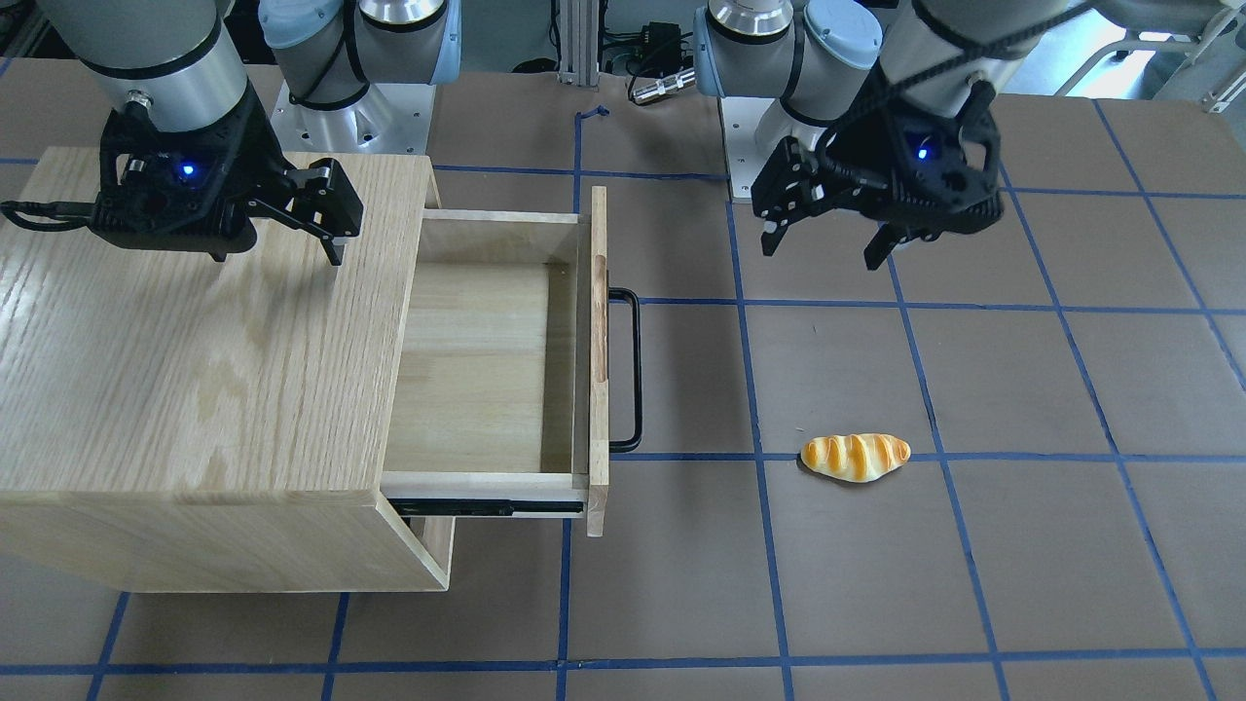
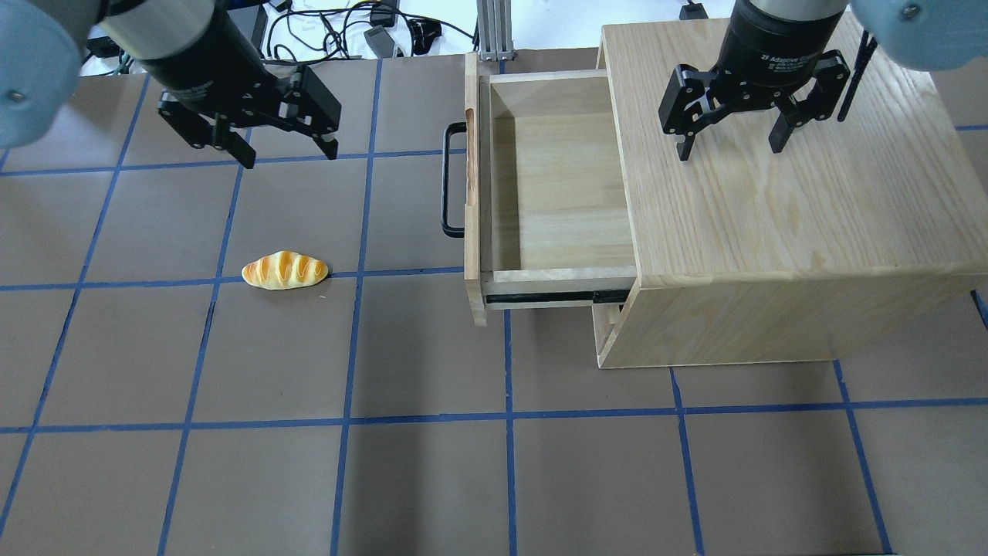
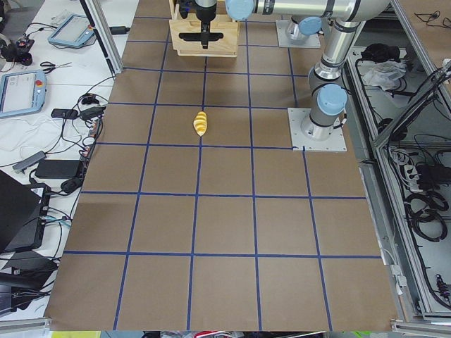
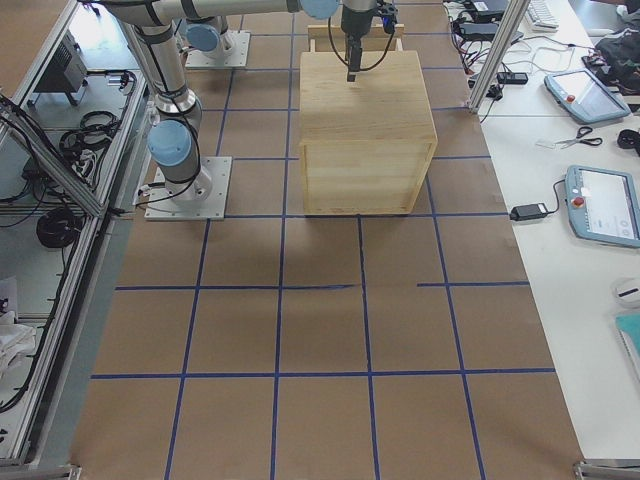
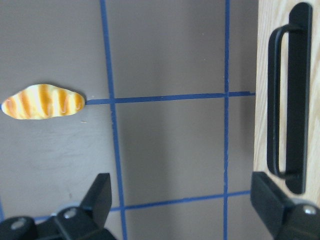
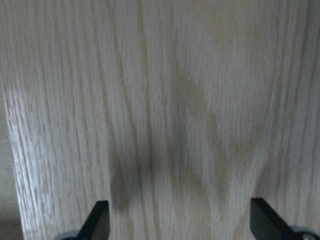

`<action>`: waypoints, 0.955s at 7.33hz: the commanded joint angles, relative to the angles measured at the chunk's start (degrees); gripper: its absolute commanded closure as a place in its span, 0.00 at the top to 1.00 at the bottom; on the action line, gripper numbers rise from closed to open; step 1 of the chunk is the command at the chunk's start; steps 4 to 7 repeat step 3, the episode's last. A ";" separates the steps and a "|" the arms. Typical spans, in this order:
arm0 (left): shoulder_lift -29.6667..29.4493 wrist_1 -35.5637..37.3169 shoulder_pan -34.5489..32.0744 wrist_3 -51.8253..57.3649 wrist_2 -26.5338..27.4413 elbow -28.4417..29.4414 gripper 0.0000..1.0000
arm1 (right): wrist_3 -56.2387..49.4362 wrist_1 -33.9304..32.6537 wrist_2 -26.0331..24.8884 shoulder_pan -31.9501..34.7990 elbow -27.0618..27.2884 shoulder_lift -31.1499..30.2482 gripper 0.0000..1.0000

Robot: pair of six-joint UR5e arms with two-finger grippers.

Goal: Open upper drawer

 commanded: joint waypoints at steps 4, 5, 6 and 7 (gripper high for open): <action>2.62 -2.91 -0.33 0.97 4.64 0.07 1.00 | -0.05 0.00 0.00 0.01 0.00 0.00 1.00; 2.62 -2.91 -0.33 0.97 4.64 0.07 1.00 | -0.05 0.00 0.00 0.01 0.00 0.00 1.00; 2.62 -2.91 -0.33 0.97 4.64 0.07 1.00 | -0.05 0.00 0.00 0.01 0.00 0.00 1.00; 2.62 -2.91 -0.33 0.97 4.64 0.07 1.00 | -0.05 0.00 0.00 0.01 0.00 0.00 1.00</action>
